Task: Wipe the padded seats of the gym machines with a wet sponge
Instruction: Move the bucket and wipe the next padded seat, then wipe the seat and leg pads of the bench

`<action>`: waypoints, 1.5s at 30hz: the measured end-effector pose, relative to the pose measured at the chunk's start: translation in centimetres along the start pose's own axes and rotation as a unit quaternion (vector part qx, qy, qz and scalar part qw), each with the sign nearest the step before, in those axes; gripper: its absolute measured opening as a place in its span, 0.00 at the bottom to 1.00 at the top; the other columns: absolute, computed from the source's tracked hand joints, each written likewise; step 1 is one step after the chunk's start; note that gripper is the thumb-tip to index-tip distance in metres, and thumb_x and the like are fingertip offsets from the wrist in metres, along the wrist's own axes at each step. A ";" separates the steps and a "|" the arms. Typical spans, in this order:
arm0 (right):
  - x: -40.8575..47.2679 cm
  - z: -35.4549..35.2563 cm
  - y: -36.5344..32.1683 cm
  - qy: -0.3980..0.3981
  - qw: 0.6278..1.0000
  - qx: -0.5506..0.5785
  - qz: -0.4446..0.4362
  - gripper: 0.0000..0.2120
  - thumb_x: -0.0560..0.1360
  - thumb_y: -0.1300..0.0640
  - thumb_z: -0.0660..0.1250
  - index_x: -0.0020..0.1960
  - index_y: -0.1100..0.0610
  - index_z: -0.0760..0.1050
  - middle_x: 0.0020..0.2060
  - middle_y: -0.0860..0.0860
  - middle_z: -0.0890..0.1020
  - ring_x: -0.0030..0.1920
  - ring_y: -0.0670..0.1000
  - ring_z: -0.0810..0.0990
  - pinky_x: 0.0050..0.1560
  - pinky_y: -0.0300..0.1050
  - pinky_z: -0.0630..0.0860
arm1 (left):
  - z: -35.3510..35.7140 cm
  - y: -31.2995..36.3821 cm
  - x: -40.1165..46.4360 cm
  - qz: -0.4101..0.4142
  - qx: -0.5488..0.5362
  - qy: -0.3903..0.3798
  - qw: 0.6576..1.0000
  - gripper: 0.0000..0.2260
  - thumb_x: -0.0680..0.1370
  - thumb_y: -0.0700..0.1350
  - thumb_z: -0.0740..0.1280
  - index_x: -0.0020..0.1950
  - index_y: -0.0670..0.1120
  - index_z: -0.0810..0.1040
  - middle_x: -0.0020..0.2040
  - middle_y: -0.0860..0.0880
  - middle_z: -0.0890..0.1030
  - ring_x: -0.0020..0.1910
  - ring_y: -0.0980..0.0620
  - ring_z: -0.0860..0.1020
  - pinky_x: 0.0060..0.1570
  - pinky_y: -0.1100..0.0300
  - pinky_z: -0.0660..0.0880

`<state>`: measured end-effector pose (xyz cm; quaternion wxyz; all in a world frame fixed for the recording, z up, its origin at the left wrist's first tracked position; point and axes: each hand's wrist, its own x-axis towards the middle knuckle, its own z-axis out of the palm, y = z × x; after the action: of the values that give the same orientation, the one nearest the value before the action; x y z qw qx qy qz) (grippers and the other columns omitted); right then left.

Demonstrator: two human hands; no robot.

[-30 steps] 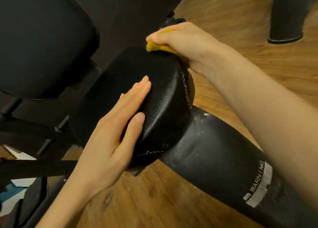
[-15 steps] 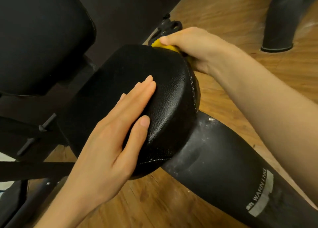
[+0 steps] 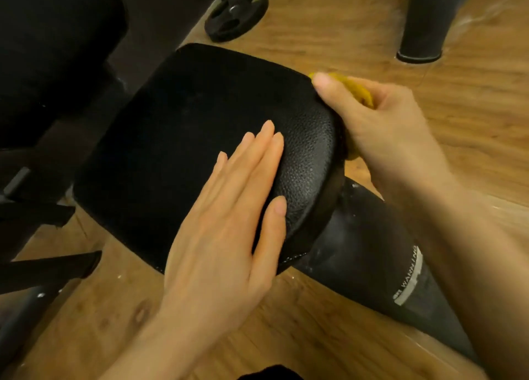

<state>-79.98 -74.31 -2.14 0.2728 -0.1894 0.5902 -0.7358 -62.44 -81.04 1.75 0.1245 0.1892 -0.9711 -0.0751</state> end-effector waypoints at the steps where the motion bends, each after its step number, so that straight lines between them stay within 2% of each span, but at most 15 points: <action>1: -0.9 0.3 -0.3 0.017 1.000 -0.002 -0.008 0.11 0.78 0.52 0.67 0.38 0.55 0.80 0.26 0.40 0.76 0.28 0.36 0.72 0.30 0.29 0.68 | -0.4 0.2 0.1 0.006 0.002 0.003 1.000 0.23 0.83 0.49 0.53 0.78 0.47 0.60 0.79 0.53 0.60 0.78 0.58 0.56 0.77 0.60 0.51; 4: -3.1 1.1 -0.9 0.067 0.998 0.014 -0.007 0.04 0.77 0.56 0.68 0.48 0.52 0.82 0.39 0.40 0.84 0.40 0.35 0.78 0.42 0.30 0.74 | -0.7 0.5 -0.1 0.011 -0.018 -0.024 0.999 0.23 0.83 0.48 0.54 0.78 0.45 0.61 0.79 0.52 0.60 0.78 0.57 0.55 0.77 0.59 0.51; 6: -4.4 1.5 -1.3 0.099 0.995 0.009 0.021 0.10 0.76 0.56 0.70 0.57 0.55 0.81 0.47 0.44 0.85 0.47 0.37 0.80 0.49 0.33 0.76 | -1.0 0.3 0.1 0.008 -0.032 -0.054 0.998 0.23 0.83 0.48 0.53 0.79 0.44 0.60 0.79 0.50 0.59 0.79 0.56 0.54 0.78 0.58 0.50; 8: -5.5 2.0 -2.3 0.124 0.990 -0.018 0.058 0.14 0.75 0.55 0.71 0.60 0.57 0.80 0.46 0.42 0.85 0.45 0.35 0.80 0.47 0.34 0.77 | -1.4 0.3 0.2 0.002 -0.046 -0.083 0.996 0.24 0.83 0.49 0.52 0.79 0.44 0.59 0.80 0.50 0.58 0.79 0.55 0.53 0.78 0.58 0.50; 11: -6.9 2.5 -4.3 0.145 0.981 -0.030 0.129 0.10 0.75 0.56 0.72 0.55 0.56 0.81 0.34 0.38 0.81 0.34 0.34 0.76 0.36 0.29 0.72 | -2.1 0.4 0.4 -0.001 -0.056 -0.115 0.992 0.24 0.84 0.49 0.52 0.79 0.44 0.57 0.80 0.50 0.56 0.79 0.55 0.52 0.78 0.58 0.48; 13: -7.7 2.7 -5.7 0.147 0.974 -0.061 0.162 0.01 0.75 0.58 0.72 0.45 0.56 0.81 0.28 0.39 0.79 0.29 0.36 0.74 0.31 0.30 0.69 | -2.5 0.4 0.5 0.000 -0.052 -0.134 0.990 0.24 0.84 0.49 0.51 0.80 0.45 0.56 0.80 0.50 0.55 0.79 0.54 0.51 0.78 0.58 0.46; 16: -9.2 3.2 -7.7 0.129 0.960 -0.130 0.211 0.11 0.74 0.57 0.73 0.33 0.53 0.76 0.23 0.42 0.74 0.25 0.42 0.69 0.29 0.38 0.66 | -3.9 0.6 0.9 -0.002 -0.061 -0.190 0.980 0.25 0.84 0.48 0.54 0.80 0.45 0.54 0.81 0.49 0.51 0.80 0.53 0.48 0.78 0.57 0.44; 18: -10.5 3.6 -9.7 0.104 0.952 -0.136 0.254 0.03 0.73 0.57 0.73 0.45 0.51 0.81 0.33 0.45 0.80 0.31 0.42 0.74 0.34 0.37 0.70 | -5.6 1.2 1.1 -0.009 -0.084 -0.231 0.969 0.26 0.83 0.47 0.57 0.80 0.45 0.53 0.81 0.49 0.50 0.80 0.52 0.46 0.78 0.56 0.44; 19: -11.3 3.7 -10.6 0.093 0.948 -0.140 0.271 0.08 0.73 0.58 0.73 0.51 0.52 0.81 0.38 0.46 0.82 0.35 0.41 0.76 0.38 0.35 0.71 | -6.5 1.5 1.0 -0.017 -0.100 -0.248 0.963 0.26 0.83 0.46 0.58 0.80 0.45 0.54 0.81 0.49 0.51 0.80 0.52 0.47 0.77 0.56 0.44; 25: -17.5 3.8 -16.5 0.060 0.897 -0.255 0.355 0.08 0.74 0.58 0.72 0.53 0.57 0.82 0.30 0.45 0.77 0.30 0.42 0.72 0.32 0.33 0.67 | -14.2 3.1 -1.4 -0.089 -0.183 -0.325 0.924 0.22 0.83 0.45 0.58 0.78 0.46 0.62 0.78 0.50 0.62 0.79 0.54 0.54 0.76 0.59 0.50; 28: -20.8 3.5 -20.0 0.041 0.869 -0.294 0.396 0.12 0.74 0.59 0.71 0.56 0.60 0.81 0.44 0.56 0.83 0.44 0.50 0.79 0.41 0.35 0.69 | -18.4 3.2 -3.3 -0.121 -0.193 -0.366 0.903 0.21 0.83 0.46 0.59 0.77 0.48 0.64 0.77 0.50 0.64 0.77 0.53 0.59 0.74 0.55 0.60; 33: -26.0 2.8 -24.0 0.047 0.828 -0.364 0.425 0.17 0.74 0.55 0.72 0.62 0.58 0.78 0.55 0.52 0.83 0.56 0.51 0.80 0.55 0.41 0.74 | -24.0 3.2 -5.4 -0.127 -0.172 -0.401 0.891 0.20 0.83 0.47 0.59 0.76 0.50 0.65 0.75 0.52 0.66 0.72 0.50 0.67 0.66 0.54 0.68; 38: -30.7 1.9 -27.1 0.075 0.802 -0.390 0.446 0.13 0.75 0.58 0.70 0.59 0.59 0.80 0.53 0.53 0.83 0.55 0.52 0.80 0.52 0.39 0.73 | -27.3 3.6 -6.8 -0.095 -0.152 -0.410 0.894 0.18 0.83 0.46 0.59 0.74 0.49 0.69 0.72 0.49 0.70 0.70 0.48 0.70 0.65 0.54 0.69; 42: -34.6 0.0 -27.8 0.107 0.789 -0.386 0.466 0.14 0.73 0.57 0.72 0.58 0.57 0.80 0.52 0.56 0.84 0.55 0.56 0.82 0.58 0.53 0.78 | -28.2 4.9 -7.7 -0.086 -0.134 -0.421 0.893 0.18 0.83 0.46 0.60 0.73 0.48 0.70 0.72 0.48 0.70 0.69 0.47 0.71 0.64 0.53 0.70; 45: -36.4 -2.0 -28.5 0.121 0.784 -0.393 0.464 0.13 0.73 0.54 0.72 0.56 0.56 0.80 0.49 0.55 0.85 0.52 0.56 0.82 0.54 0.53 0.79 | -28.1 6.2 -8.0 -0.084 -0.133 -0.428 0.890 0.18 0.83 0.46 0.60 0.73 0.48 0.70 0.71 0.48 0.71 0.69 0.48 0.71 0.64 0.55 0.70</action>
<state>-57.87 -45.67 26.68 0.4099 0.1073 0.8730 -0.2415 -49.79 -75.03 28.18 -0.2862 0.2014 -0.8915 -0.2878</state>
